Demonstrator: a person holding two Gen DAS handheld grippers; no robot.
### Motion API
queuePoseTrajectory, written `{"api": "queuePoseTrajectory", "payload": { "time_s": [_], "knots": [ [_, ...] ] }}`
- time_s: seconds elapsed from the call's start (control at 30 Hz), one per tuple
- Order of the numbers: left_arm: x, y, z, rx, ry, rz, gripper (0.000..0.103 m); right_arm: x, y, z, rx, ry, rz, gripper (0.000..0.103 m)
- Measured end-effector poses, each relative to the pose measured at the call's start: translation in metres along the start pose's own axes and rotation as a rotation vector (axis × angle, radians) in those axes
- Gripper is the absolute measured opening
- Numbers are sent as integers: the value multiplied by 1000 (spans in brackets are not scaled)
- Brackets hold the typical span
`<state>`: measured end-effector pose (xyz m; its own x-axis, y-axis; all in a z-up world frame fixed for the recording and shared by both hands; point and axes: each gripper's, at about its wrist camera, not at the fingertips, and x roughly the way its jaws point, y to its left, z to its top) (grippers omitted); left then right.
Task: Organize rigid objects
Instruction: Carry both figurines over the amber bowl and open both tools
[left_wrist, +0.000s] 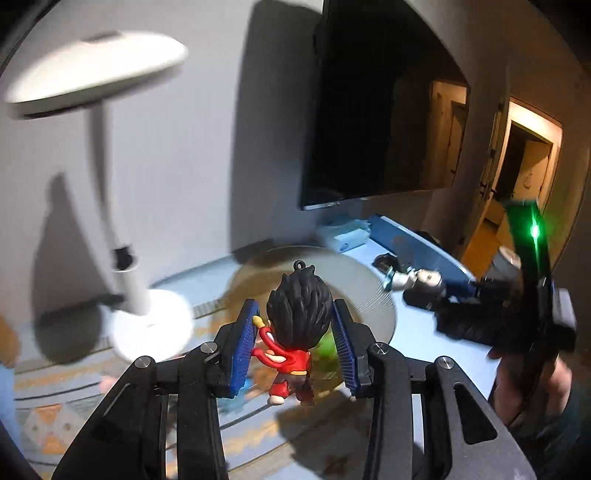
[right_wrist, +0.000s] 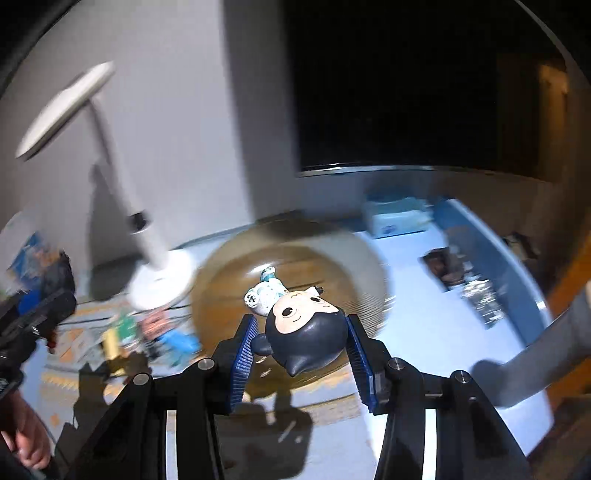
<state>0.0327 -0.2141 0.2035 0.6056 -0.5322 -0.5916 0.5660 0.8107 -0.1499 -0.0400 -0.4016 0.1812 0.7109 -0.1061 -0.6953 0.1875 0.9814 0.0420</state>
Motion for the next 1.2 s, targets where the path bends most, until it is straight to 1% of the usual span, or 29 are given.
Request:
{"api": "queuePoseTrajectory", "payload": {
  "time_s": [0.1, 0.13, 0.17, 0.2, 0.27, 0.33, 0.47, 0.53, 0.6, 0.63, 0.67, 0.7, 0.77, 0.93, 1.03, 1.1, 1.2],
  "knots": [
    [49, -8, 3, -27, 103, 28, 37, 30, -15, 14, -18, 81, -50, 47],
    [74, -9, -2, -43, 162, 37, 37, 40, -18, 15, -27, 109, -61, 47],
    [88, -10, -9, -56, 200, 46, 37, 54, -21, 14, -36, 147, -71, 47],
    [102, -9, -15, -67, 232, 48, 37, 66, -23, 13, -43, 180, -74, 47],
    [122, -6, -26, -92, 288, 52, 37, 81, -24, 8, -56, 219, -82, 47],
    [137, -2, -36, -113, 328, 63, 37, 91, -25, 3, -76, 244, -97, 47],
    [149, -2, -42, -109, 350, 71, 37, 99, -24, -4, -106, 264, -104, 47],
    [156, -3, -44, -111, 364, 73, 37, 105, -25, -7, -117, 286, -134, 47],
    [163, 0, -42, -123, 383, 65, 38, 109, -24, -5, -124, 288, -155, 47],
    [165, 1, -43, -129, 397, 52, 39, 110, -25, -4, -122, 287, -160, 47],
    [166, 0, -42, -127, 403, 41, 50, 110, -25, -3, -121, 287, -160, 47],
    [166, 1, -41, -124, 399, 37, 58, 110, -25, -1, -118, 287, -162, 48],
    [154, 1, -36, -116, 344, 48, 66, 109, -25, 3, -116, 277, -170, 64],
    [113, 12, -19, -149, 242, 17, 66, 88, -25, 11, -90, 205, -174, 64],
    [76, 17, -10, -134, 157, 18, 66, 73, -24, 12, -69, 178, -160, 64],
    [56, 19, -7, -123, 113, 22, 66, 60, -20, 13, -59, 149, -137, 64],
    [15, 25, -3, -113, 43, 29, 66, 42, -8, 13, -62, 116, -96, 64]
  ]
}}
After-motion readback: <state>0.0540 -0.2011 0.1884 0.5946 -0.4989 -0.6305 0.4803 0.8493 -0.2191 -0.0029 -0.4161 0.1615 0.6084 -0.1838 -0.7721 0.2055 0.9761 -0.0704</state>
